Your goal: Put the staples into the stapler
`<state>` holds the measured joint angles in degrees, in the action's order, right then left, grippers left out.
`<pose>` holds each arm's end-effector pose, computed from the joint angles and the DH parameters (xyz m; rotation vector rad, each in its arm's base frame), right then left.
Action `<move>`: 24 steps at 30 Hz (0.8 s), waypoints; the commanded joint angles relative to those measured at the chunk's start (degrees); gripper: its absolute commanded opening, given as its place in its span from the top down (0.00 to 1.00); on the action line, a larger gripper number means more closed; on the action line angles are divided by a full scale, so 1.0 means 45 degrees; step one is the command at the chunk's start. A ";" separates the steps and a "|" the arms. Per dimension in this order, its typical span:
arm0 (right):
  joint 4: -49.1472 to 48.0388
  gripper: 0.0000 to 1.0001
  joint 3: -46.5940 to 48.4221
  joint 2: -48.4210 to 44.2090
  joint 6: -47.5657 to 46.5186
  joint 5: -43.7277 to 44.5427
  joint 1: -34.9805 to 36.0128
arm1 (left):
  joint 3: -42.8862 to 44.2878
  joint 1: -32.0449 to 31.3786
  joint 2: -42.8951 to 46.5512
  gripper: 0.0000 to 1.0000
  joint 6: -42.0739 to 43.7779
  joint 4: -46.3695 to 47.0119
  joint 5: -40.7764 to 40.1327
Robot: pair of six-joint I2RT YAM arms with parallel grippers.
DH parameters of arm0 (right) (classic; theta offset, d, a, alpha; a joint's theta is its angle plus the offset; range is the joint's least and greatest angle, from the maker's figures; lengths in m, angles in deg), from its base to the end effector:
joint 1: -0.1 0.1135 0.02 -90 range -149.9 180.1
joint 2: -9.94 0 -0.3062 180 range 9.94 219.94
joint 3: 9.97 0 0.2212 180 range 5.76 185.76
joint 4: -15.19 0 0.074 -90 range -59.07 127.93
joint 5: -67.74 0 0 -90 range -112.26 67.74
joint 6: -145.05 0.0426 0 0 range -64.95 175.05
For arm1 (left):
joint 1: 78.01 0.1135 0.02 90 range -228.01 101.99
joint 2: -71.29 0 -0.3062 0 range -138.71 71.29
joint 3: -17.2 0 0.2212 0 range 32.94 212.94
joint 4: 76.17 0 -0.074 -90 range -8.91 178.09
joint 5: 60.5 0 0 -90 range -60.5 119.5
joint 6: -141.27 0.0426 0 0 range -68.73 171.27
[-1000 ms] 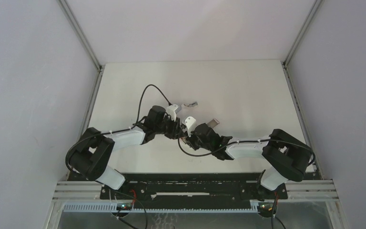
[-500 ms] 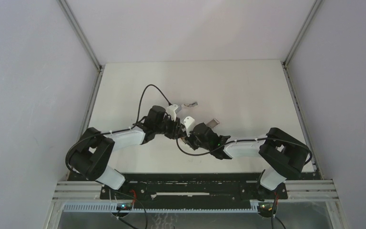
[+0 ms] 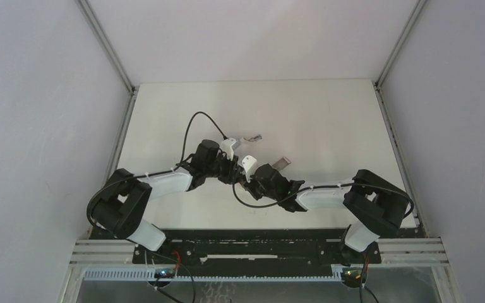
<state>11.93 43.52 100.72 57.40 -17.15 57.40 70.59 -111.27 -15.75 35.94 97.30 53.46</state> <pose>0.1635 0.2476 0.2205 -0.9709 1.9803 0.4973 0.2201 -0.1651 0.2239 0.5968 2.2924 -0.9063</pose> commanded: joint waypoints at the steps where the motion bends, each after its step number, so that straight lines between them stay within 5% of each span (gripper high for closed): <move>1: -0.0111 0.94 0.0423 -0.0456 -0.0034 0.0125 0.0173 | 0.0264 -0.0154 -0.0316 0.83 0.0292 -0.0935 0.0358; 24: 0.0138 0.95 0.0379 -0.0263 0.0033 0.0469 0.0206 | 0.0266 -0.0150 -0.0266 0.83 0.0342 -0.0993 0.0319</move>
<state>12.80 43.57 100.70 57.42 -15.45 57.99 70.59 -111.27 -15.78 35.96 97.30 53.46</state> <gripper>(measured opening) 0.122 0.272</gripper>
